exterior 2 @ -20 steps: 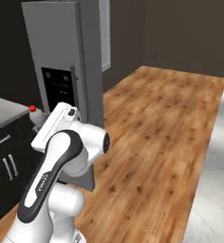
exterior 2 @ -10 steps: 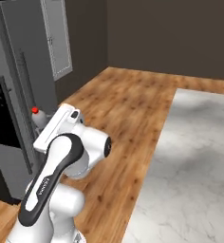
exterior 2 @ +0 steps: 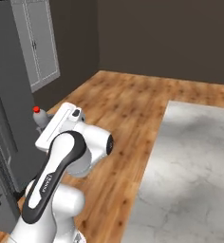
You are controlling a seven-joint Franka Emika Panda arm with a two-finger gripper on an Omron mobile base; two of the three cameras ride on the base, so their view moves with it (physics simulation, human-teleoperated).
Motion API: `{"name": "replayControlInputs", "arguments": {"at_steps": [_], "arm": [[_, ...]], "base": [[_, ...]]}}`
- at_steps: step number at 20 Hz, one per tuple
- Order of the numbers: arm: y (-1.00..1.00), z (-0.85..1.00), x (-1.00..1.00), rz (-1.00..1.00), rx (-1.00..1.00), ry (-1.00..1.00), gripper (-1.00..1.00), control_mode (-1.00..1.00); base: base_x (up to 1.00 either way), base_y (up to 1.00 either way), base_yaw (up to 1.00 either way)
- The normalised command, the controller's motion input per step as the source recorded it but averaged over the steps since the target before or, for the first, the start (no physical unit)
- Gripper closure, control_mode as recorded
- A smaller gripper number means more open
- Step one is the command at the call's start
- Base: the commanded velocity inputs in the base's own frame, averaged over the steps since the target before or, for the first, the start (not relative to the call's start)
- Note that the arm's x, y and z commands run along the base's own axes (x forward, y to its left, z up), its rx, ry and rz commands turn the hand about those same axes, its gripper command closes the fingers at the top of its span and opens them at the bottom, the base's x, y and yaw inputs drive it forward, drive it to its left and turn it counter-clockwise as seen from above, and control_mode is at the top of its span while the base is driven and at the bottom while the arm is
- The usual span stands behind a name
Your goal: Take the bottled waters from the counter and place them in the freezer to freeze. Close the freezer door after placing the bottles.
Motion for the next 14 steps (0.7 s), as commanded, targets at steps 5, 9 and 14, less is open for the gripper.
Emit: {"name": "replayControlInputs", "arguments": {"at_steps": [5,9,14], "arm": [[0.0,0.0,0.0,0.0,0.0,0.0,1.0,1.0],[0.0,0.0,0.0,0.0,0.0,0.0,1.0,1.0],[0.0,0.0,0.0,0.0,0.0,0.0,1.0,1.0]], "base": [[1.0,0.01,0.0],[1.0,0.0,0.0],[1.0,0.0,0.0]]}}
